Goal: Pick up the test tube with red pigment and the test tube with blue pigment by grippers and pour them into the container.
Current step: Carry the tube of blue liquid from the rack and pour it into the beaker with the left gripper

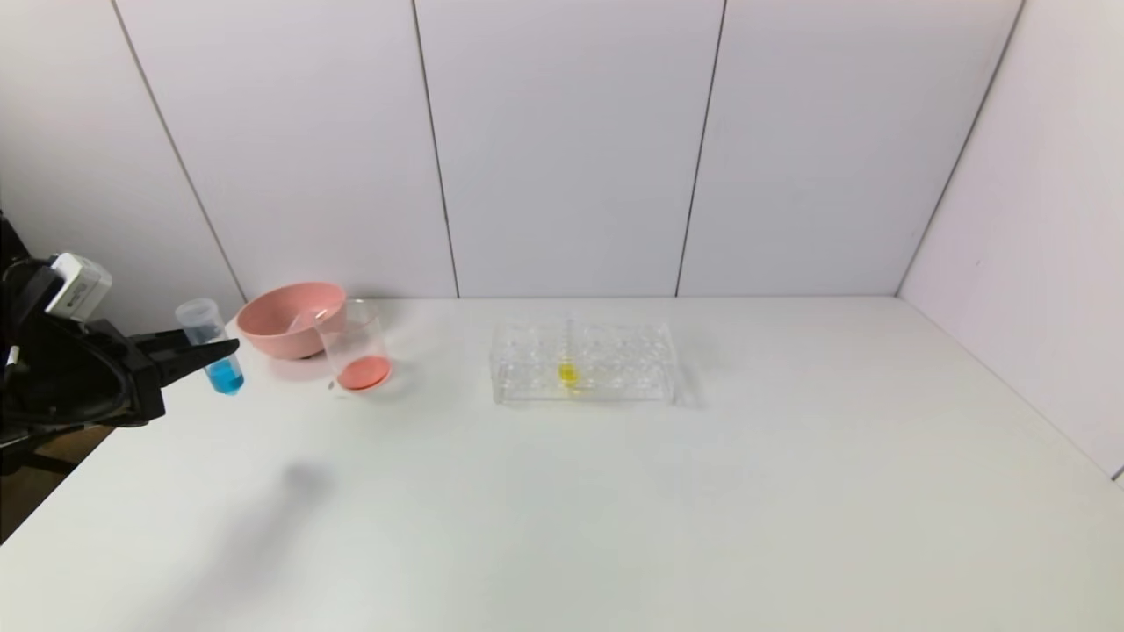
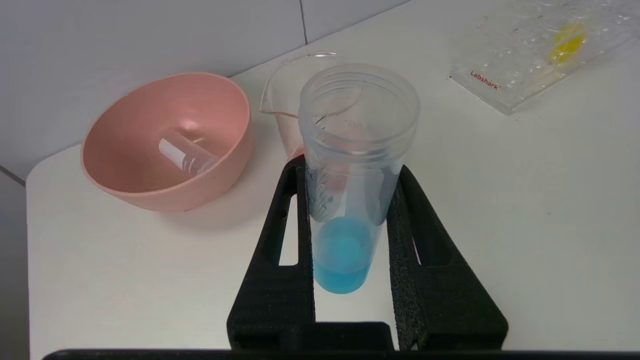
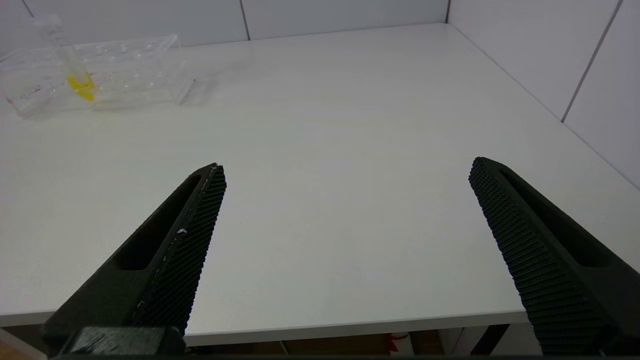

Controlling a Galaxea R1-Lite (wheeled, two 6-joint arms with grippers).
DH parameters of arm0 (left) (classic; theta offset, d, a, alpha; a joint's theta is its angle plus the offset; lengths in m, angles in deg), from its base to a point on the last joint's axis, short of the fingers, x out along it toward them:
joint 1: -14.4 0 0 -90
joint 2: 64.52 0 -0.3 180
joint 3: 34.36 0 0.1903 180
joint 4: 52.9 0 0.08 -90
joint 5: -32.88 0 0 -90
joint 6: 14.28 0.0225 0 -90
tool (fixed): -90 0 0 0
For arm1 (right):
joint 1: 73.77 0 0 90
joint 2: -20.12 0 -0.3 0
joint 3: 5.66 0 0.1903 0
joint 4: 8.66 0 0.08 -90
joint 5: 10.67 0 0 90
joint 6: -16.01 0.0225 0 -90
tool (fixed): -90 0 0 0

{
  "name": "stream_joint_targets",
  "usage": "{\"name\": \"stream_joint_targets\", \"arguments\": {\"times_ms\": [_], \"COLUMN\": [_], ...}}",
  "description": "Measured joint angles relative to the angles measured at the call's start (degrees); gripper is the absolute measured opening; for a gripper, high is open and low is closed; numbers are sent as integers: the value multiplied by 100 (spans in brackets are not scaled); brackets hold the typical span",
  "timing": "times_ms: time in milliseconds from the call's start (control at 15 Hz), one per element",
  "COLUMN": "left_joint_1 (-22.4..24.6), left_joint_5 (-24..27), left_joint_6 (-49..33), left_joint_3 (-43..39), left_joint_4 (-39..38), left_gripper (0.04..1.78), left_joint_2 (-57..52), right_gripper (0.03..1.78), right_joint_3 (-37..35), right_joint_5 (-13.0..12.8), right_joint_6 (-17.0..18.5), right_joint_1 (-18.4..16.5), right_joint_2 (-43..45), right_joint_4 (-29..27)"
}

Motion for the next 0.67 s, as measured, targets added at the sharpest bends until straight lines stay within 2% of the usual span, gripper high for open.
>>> {"name": "stream_joint_targets", "arguments": {"times_ms": [333,667], "left_joint_1": [-265,-680], "left_joint_5": [-22,-405], "left_joint_6": [52,678], "left_joint_3": [1601,3690], "left_joint_4": [1701,4063], "left_gripper": [44,44], "left_joint_2": [399,1044], "right_gripper": [177,177], "right_joint_3": [0,0], "right_joint_5": [-2,-2], "right_joint_6": [0,-2], "right_joint_1": [0,0], "right_joint_2": [0,0], "right_joint_4": [0,0]}}
